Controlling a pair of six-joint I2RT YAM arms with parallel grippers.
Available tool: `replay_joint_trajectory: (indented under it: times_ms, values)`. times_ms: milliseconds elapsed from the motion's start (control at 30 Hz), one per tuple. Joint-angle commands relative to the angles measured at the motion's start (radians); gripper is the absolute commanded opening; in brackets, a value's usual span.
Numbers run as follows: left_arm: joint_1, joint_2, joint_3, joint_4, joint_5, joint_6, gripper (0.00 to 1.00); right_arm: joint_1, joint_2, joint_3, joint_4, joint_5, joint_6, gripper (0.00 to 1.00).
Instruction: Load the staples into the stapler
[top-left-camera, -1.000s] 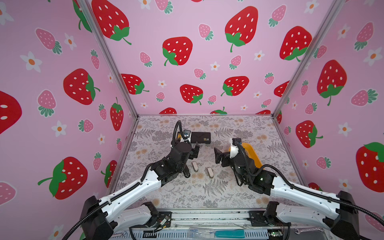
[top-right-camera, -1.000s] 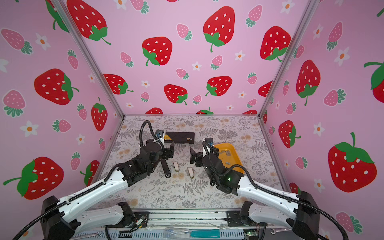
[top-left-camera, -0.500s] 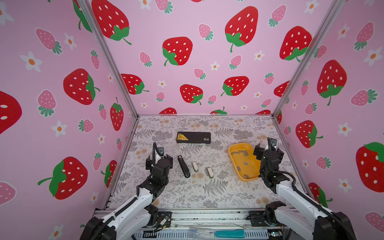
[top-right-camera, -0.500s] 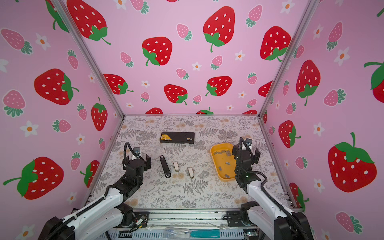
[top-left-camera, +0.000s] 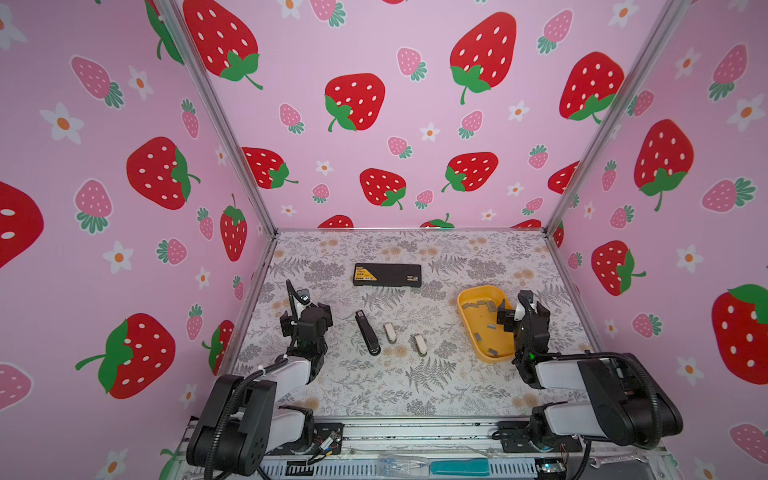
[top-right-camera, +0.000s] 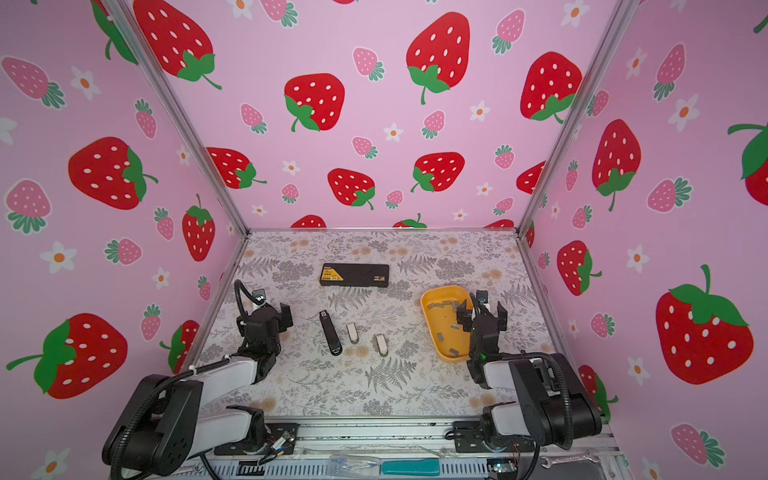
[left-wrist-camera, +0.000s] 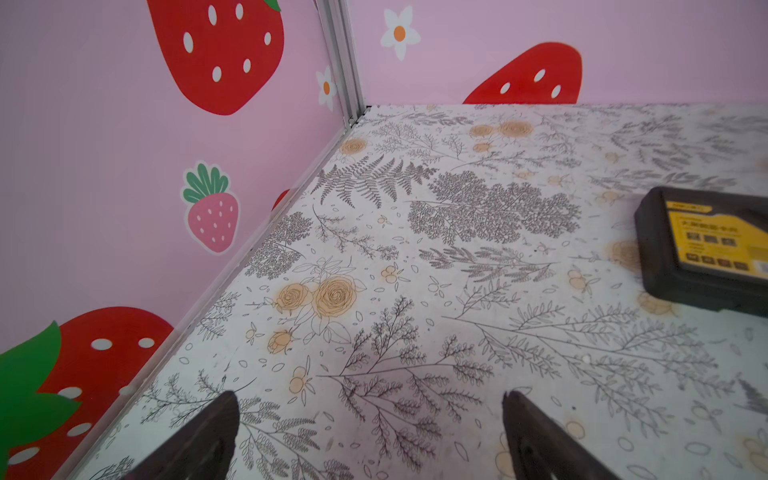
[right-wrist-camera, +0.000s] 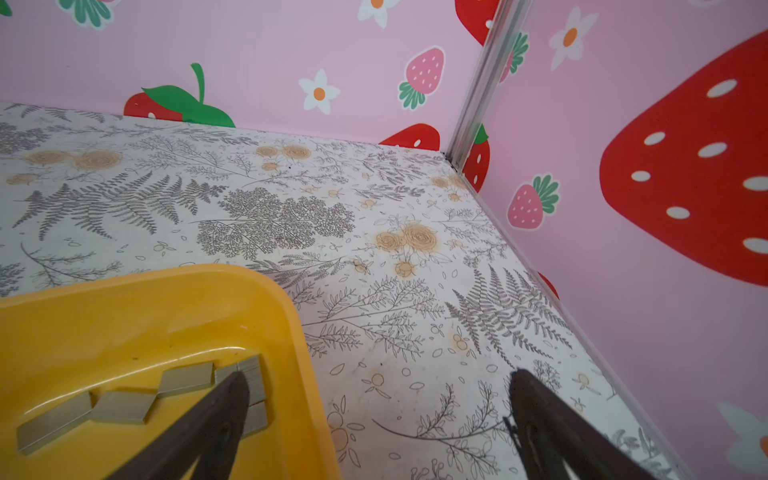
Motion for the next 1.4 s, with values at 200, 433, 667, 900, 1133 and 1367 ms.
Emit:
replay_joint_trajectory:
  times_ms: [200, 433, 667, 900, 1133, 1367]
  values:
    - [0.106, 0.176, -0.018, 0.356, 0.37, 0.005, 0.99, -0.026, 0.11, -0.038, 0.339, -0.118, -0.102, 0.99]
    - [0.105, 0.255, 0.02, 0.366, 0.419, 0.033, 0.95, -0.076, 0.183, -0.017, 0.355, -0.208, -0.076, 0.99]
    - [0.114, 0.271, 0.163, 0.11, 0.366, 0.001, 0.99, -0.09, 0.186, 0.034, 0.268, -0.192, -0.052, 0.99]
    - [0.116, 0.264, 0.158, 0.117, 0.377, -0.002, 0.99, -0.114, 0.186, 0.068, 0.201, -0.238, -0.037, 0.99]
    - [0.11, 0.266, 0.159, 0.114, 0.367, 0.0, 0.99, -0.118, 0.185, 0.071, 0.193, -0.246, -0.036, 0.99]
    - [0.104, 0.267, 0.161, 0.111, 0.358, 0.004, 0.99, -0.119, 0.188, 0.074, 0.188, -0.249, -0.035, 0.99]
